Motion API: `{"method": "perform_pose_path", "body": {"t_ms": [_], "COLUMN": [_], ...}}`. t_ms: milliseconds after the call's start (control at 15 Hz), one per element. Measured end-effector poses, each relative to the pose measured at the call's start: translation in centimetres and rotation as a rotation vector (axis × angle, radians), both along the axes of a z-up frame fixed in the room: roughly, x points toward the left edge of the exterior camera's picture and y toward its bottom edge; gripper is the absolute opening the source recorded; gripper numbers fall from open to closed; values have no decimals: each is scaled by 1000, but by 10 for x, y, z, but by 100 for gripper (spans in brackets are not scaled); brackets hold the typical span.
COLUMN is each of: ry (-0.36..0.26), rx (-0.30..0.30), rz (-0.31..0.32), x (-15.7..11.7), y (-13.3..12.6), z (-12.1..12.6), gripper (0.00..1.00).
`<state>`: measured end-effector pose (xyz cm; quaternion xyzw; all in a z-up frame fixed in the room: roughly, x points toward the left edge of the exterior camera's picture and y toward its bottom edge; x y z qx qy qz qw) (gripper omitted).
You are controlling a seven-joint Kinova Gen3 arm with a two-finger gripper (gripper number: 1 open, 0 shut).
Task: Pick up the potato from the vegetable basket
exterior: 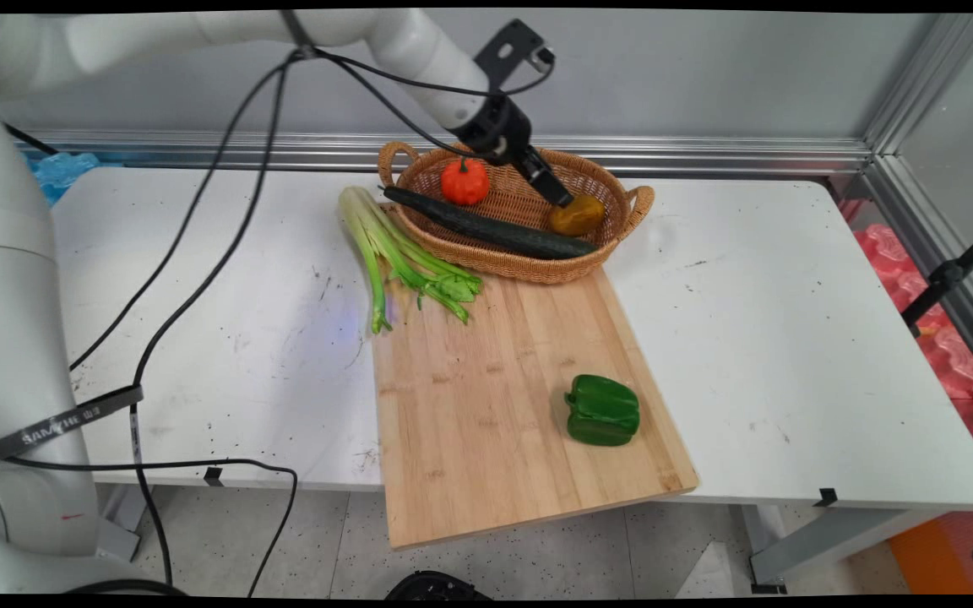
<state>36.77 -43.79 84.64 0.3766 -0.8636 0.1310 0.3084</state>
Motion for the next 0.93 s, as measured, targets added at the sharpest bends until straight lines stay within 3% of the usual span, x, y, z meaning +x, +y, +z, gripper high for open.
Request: {"method": "perform_pose_path", "body": {"t_ms": [467,933], "ry": [-20,-33], "rx": [60,97], "rz": [18,30], "x": [-32,-49], "y": [-43,-66], "z": [-40,-64], "gripper": [100,100]}}
